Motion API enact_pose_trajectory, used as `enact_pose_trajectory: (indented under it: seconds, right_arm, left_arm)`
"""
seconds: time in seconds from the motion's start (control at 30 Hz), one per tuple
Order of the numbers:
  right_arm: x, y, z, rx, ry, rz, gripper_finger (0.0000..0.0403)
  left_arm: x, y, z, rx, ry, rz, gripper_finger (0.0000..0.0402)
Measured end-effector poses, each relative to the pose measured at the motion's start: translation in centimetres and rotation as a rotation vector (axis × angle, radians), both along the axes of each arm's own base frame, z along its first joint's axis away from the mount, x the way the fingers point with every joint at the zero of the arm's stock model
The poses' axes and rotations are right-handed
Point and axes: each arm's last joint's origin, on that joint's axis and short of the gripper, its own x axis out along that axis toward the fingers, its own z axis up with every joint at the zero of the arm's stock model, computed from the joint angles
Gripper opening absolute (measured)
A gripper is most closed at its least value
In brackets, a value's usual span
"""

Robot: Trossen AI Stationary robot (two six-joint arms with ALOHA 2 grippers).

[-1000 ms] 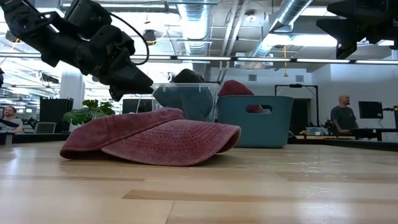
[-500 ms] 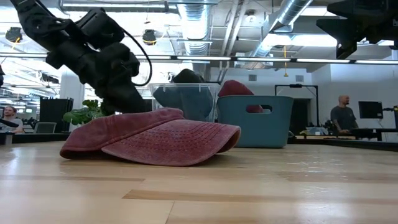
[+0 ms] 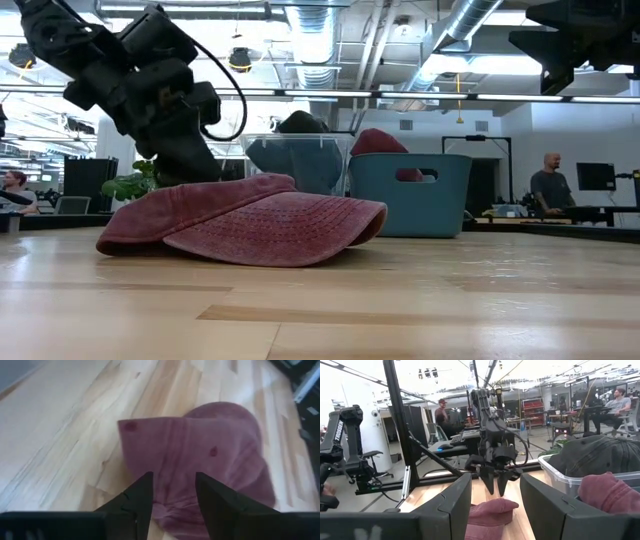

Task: Pick & Place hat
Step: Put the red cap into the blue bin

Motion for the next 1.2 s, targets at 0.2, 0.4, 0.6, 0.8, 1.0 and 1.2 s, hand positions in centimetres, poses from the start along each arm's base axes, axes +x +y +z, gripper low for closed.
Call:
enact_pose_trajectory:
  seconds: [0.2, 0.4, 0.6, 0.8, 1.0, 1.2]
  right_arm:
    - [0.0, 0.0, 0.0, 0.000, 0.000, 0.000, 0.0161]
    - [0.0, 0.0, 0.0, 0.000, -0.001, 0.000, 0.0161]
    - [0.0, 0.0, 0.0, 0.001, -0.002, 0.000, 0.0161]
    - [0.0, 0.0, 0.0, 0.001, -0.002, 0.000, 0.0161]
    - [0.0, 0.0, 0.0, 0.001, -0.002, -0.001, 0.0161]
    - [0.0, 0.0, 0.0, 0.001, -0.002, -0.001, 0.0161]
  left_arm:
    - [0.2, 0.0, -1.0, -0.011, 0.051, 0.023, 0.0144]
    - [0.3, 0.2, -2.0, -0.012, 0.102, 0.028, 0.0144]
    - [1.0, 0.2, -1.6, -0.051, 0.088, -0.014, 0.0144]
    - [1.1, 0.1, -1.6, -0.048, 0.086, -0.019, 0.0144]
    - [1.1, -0.1, -1.4, -0.056, 0.073, -0.091, 0.0131]
    - [1.6, -0.2, -0.9, -0.008, 0.031, -0.196, 0.0072]
